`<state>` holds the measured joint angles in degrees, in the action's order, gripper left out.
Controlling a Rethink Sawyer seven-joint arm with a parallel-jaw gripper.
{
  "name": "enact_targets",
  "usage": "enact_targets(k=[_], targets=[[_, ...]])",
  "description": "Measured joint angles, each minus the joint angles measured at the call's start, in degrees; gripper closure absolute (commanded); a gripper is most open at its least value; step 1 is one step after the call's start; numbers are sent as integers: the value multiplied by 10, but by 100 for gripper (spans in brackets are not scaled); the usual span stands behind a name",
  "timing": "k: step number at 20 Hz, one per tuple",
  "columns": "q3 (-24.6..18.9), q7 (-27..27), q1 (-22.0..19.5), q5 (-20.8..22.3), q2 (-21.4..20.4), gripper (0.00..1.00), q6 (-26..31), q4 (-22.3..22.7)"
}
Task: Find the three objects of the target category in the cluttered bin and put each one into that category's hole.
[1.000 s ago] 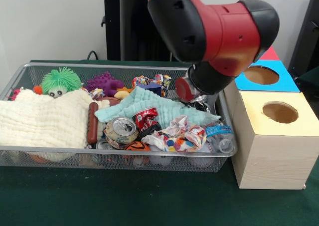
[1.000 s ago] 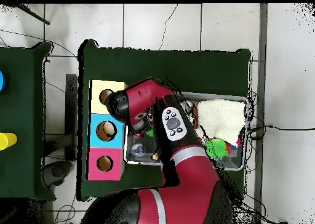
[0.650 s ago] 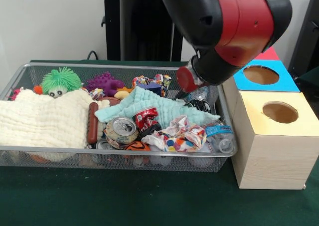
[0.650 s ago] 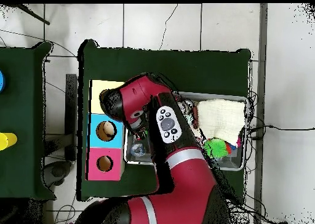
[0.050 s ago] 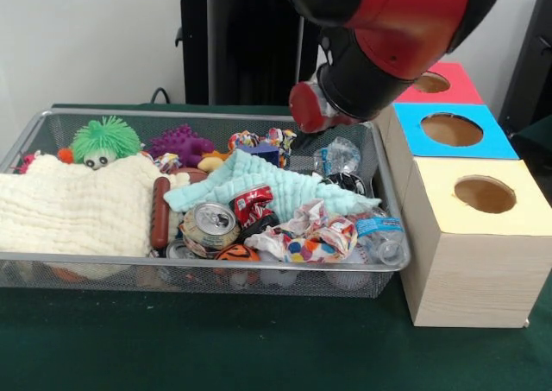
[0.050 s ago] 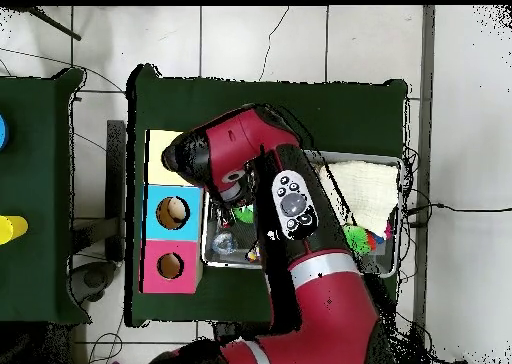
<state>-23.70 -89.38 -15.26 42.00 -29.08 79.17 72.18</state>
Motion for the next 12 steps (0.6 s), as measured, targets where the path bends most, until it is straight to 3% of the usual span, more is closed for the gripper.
enact_targets(k=[5, 12], targets=[[-10, 0, -18, -21, -2, 100, 0, -2], [-40, 0, -49, -96, 26, 100, -4, -1]])
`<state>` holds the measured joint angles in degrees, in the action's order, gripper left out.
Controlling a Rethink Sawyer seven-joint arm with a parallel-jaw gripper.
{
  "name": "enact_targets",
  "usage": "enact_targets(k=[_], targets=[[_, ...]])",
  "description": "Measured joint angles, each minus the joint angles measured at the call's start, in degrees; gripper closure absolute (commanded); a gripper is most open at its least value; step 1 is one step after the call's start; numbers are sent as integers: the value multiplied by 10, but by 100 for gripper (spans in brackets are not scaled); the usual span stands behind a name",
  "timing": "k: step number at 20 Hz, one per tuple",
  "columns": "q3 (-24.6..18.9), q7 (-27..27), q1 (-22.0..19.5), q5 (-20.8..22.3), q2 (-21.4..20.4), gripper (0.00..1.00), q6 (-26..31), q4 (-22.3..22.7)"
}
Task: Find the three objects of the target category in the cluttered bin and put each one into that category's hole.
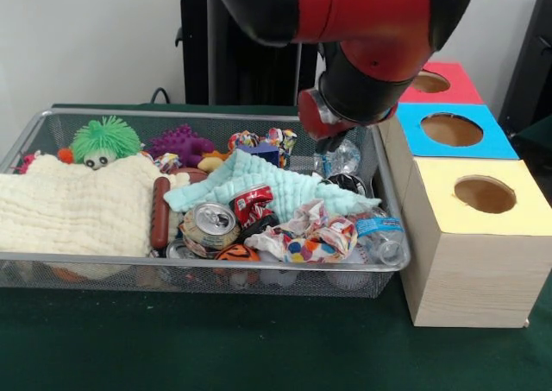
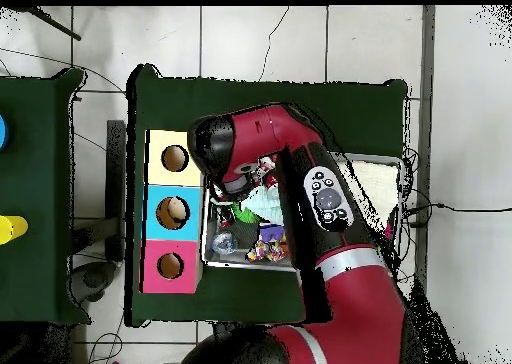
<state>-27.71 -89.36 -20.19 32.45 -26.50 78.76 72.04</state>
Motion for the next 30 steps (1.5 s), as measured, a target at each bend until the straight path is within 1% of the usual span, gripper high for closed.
enact_targets(k=[3, 6, 9, 13, 20, 26, 28, 30], targets=[[-8, 0, -8, -19, 11, 100, -3, 1], [-30, 0, -31, -53, 33, 100, -5, 14], [-41, 0, -44, -66, 43, 100, -5, 22], [-57, 0, -64, -70, 47, 100, -5, 40], [-82, 0, -95, -70, 42, 100, -14, 68], [-123, 0, -142, -70, 50, 100, -93, 92], [-139, 0, -162, -69, 59, 100, -134, 101], [-147, 0, -176, -68, 69, 100, -163, 105]])
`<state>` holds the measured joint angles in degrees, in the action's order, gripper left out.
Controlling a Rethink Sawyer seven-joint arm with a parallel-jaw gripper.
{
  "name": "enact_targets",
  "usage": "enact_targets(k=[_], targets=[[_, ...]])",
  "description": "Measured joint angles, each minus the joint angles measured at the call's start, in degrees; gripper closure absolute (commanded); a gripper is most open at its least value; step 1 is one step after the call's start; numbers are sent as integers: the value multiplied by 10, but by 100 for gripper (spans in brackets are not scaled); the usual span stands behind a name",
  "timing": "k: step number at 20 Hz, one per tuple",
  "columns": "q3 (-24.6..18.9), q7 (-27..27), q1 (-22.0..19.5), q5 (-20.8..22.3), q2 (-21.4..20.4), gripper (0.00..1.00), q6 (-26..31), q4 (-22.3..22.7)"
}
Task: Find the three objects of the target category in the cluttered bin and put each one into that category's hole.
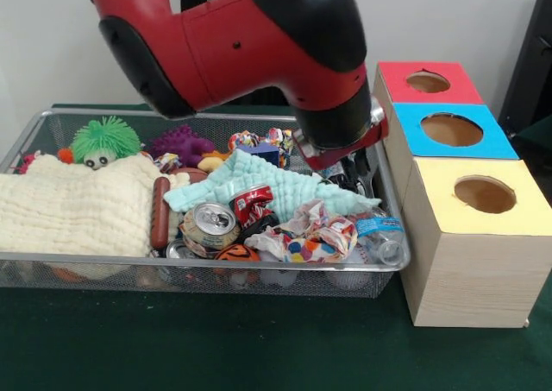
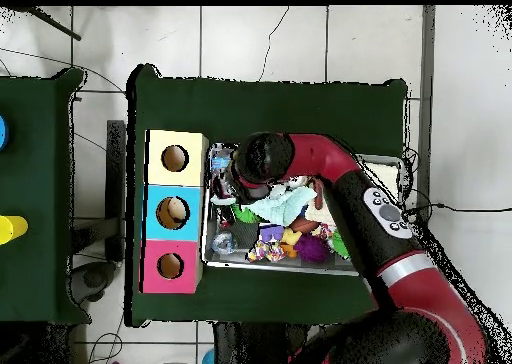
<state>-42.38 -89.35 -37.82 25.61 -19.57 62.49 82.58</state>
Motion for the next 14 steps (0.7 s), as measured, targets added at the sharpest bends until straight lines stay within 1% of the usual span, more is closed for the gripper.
enact_targets(k=[4, 7, 8, 11, 12, 14], targets=[[-3, 2, -11, 10, 16, 100, -19, 1], [2, 7, -6, 31, 24, 100, -6, 1], [6, 12, 4, 51, 26, 100, 16, 1], [10, 18, 16, 70, 26, 100, 43, 1], [11, 26, 28, 86, 26, 100, 72, 1], [11, 30, 36, 94, 26, 100, 89, 1]])
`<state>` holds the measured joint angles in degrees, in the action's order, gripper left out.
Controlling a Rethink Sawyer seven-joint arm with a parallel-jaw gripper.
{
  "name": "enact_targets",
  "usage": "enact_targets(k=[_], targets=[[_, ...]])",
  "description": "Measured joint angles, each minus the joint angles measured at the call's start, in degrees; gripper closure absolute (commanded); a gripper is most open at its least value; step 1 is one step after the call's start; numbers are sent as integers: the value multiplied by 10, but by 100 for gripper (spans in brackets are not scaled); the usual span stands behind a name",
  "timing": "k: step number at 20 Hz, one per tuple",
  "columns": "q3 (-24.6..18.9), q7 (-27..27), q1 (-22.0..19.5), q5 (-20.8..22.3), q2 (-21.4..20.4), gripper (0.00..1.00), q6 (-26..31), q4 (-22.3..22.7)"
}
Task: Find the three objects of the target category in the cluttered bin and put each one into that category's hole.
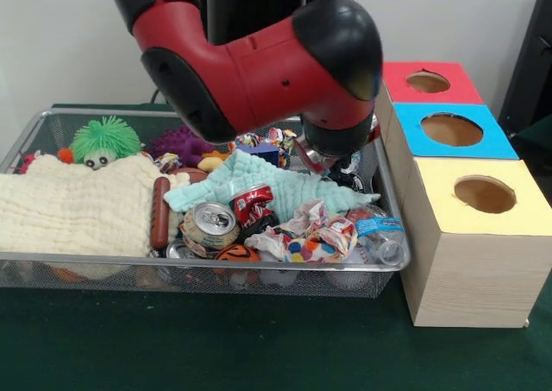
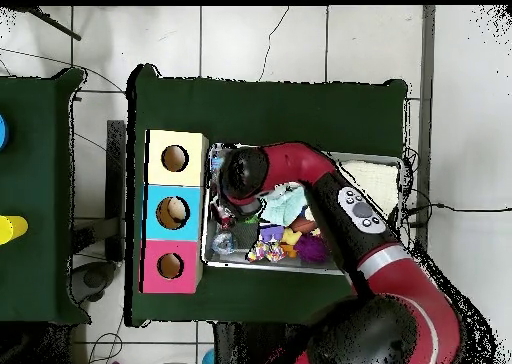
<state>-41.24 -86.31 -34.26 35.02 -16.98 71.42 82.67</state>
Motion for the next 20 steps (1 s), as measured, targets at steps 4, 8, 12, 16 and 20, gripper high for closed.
enact_targets(k=[4, 8, 12, 16, 20], targets=[[0, 14, 20, 22, 0, 100, 50, 0], [0, 23, 25, 30, 0, 100, 60, 0], [0, 24, 24, 31, 0, 100, 60, 0], [0, 24, 23, 32, 0, 100, 60, 0], [0, 24, 22, 41, 2, 100, 60, 0]])
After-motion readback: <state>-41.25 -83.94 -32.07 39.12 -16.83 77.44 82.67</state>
